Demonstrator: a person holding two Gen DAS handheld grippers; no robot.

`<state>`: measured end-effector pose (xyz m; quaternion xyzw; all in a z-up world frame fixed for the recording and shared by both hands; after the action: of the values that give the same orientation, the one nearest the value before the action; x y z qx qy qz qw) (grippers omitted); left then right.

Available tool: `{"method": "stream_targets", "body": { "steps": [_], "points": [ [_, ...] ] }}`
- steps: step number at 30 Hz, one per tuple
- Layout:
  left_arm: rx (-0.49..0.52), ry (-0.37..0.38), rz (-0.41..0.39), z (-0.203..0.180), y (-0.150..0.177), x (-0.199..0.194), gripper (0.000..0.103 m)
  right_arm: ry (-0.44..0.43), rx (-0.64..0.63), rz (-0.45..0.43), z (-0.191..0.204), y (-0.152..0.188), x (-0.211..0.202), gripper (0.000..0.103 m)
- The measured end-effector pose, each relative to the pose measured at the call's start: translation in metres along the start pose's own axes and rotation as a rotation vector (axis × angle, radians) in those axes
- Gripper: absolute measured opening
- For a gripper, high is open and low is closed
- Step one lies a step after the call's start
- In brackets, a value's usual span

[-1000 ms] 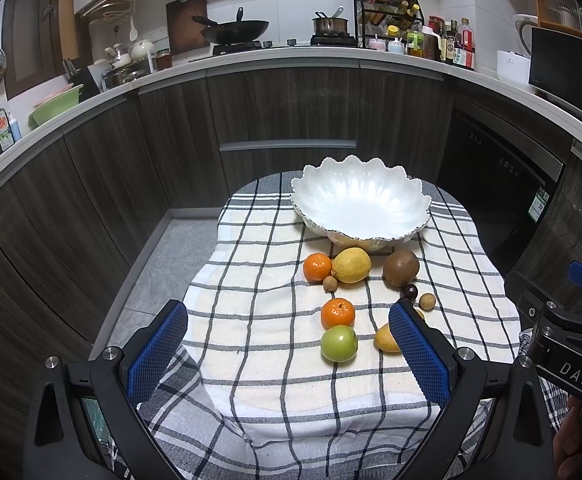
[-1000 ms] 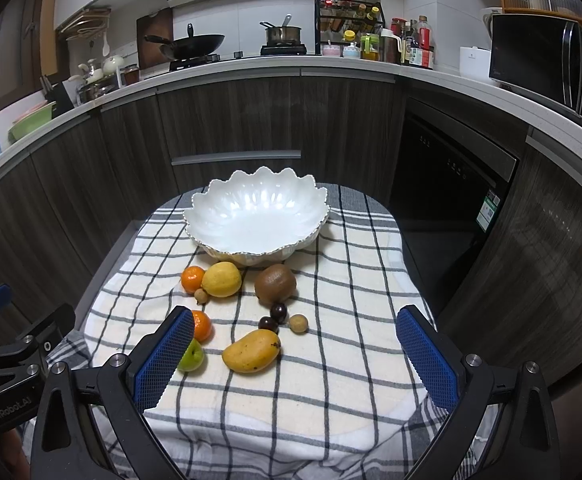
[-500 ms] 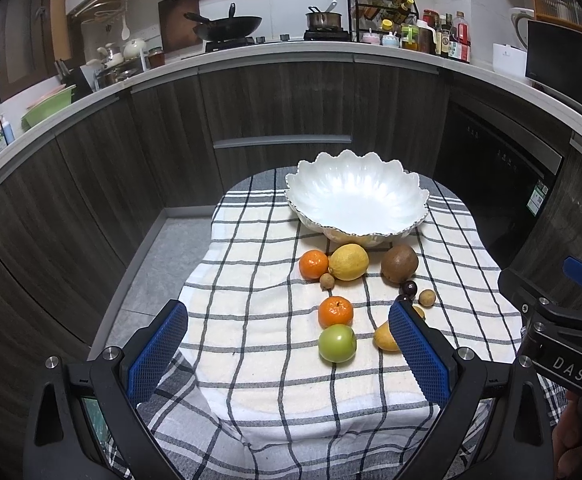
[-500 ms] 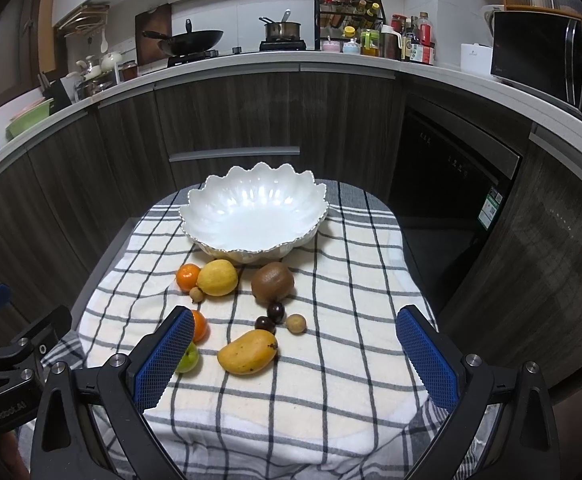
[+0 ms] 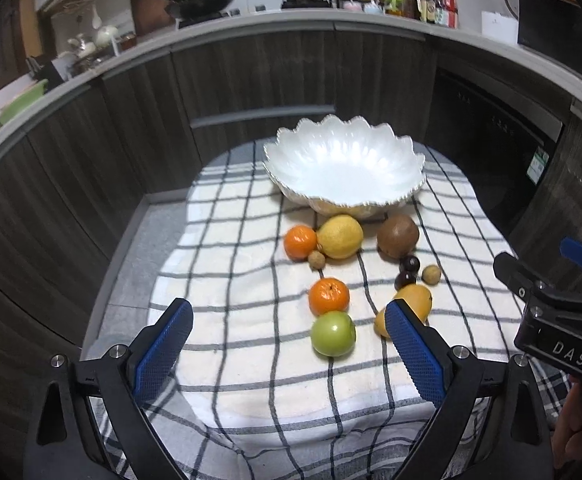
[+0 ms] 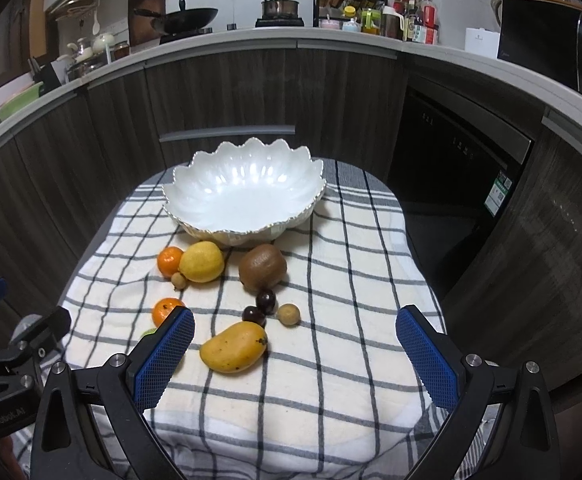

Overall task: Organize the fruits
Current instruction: 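Reach the left tool to the green apple and close on it while the right tool approaches the mango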

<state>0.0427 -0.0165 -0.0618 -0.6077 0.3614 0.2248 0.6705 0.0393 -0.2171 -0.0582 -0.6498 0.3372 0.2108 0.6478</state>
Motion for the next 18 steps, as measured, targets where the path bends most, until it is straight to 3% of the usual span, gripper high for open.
{"method": "stream_targets", "body": {
  "steps": [18],
  "points": [
    [0.042, 0.062, 0.147, -0.014, 0.012, 0.085, 0.094, 0.031, -0.011, 0.099, 0.005, 0.02, 0.061, 0.102]
  ]
}}
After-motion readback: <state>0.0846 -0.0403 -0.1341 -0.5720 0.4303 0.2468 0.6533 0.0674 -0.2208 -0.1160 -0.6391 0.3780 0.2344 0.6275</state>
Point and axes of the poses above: each gripper's, at about its wrist camera, not at the fingertips, and x roughly the way its jaws point, z to its left, y to its underside, the point moved 2 cm from there along x, roughly the way its jaws point, and after that the axes turned 5 degrees about y, right-handed, at the moved point
